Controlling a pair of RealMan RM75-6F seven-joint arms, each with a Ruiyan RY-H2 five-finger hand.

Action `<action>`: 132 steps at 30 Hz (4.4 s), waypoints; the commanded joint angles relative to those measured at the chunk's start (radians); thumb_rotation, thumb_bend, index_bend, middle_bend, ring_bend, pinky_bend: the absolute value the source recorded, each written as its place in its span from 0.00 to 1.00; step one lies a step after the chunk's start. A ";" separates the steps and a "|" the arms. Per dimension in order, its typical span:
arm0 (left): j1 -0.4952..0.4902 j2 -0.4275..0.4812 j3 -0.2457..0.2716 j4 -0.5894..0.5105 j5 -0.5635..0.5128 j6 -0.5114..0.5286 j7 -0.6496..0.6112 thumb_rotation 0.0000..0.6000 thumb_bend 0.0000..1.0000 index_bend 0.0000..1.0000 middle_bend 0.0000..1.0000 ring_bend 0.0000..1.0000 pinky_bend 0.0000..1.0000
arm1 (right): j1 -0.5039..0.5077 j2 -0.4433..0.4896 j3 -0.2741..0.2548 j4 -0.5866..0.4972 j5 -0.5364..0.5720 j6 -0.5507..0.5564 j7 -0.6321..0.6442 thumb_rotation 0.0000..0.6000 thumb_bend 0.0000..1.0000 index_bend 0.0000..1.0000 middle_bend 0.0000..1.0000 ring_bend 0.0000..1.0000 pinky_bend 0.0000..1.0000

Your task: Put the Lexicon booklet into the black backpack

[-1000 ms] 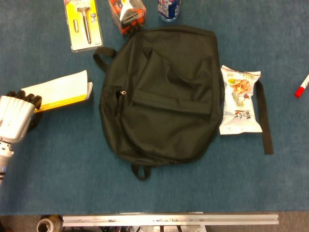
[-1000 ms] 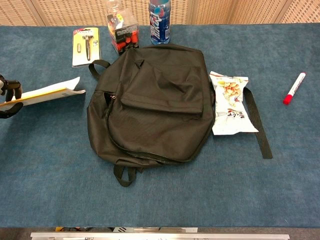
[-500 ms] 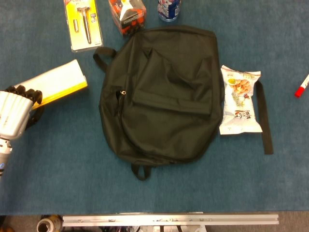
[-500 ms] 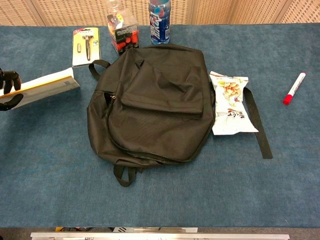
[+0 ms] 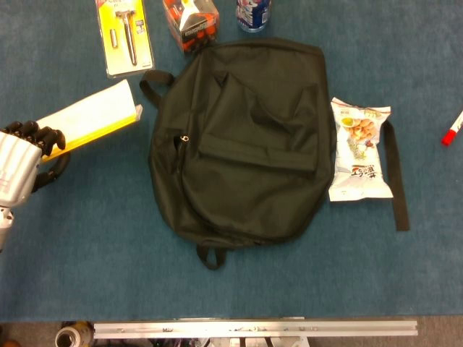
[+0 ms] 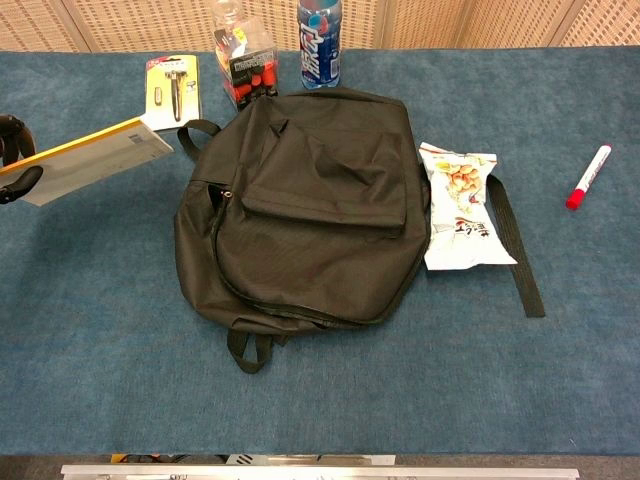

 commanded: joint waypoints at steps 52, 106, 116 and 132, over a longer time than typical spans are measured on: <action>0.068 0.108 0.042 -0.094 0.081 0.187 0.008 1.00 0.45 0.74 0.68 0.59 0.68 | 0.543 -0.368 -0.030 -0.185 0.178 -0.683 -0.211 1.00 0.00 0.27 0.37 0.29 0.38; 0.078 0.122 0.031 -0.081 0.079 0.198 -0.012 1.00 0.45 0.74 0.68 0.58 0.68 | 0.674 -0.676 0.056 0.096 0.380 -0.511 -0.474 1.00 0.79 0.65 0.57 0.53 0.66; 0.063 0.156 0.047 -0.122 0.110 0.203 -0.056 1.00 0.45 0.74 0.68 0.58 0.68 | 0.716 -0.728 0.179 0.175 0.413 -0.465 -0.412 1.00 0.81 0.67 0.59 0.58 0.74; -0.015 0.197 0.086 -0.198 0.223 0.182 -0.045 1.00 0.45 0.74 0.69 0.58 0.68 | 0.811 -0.879 0.310 0.319 0.408 -0.381 -0.351 1.00 0.81 0.67 0.59 0.58 0.74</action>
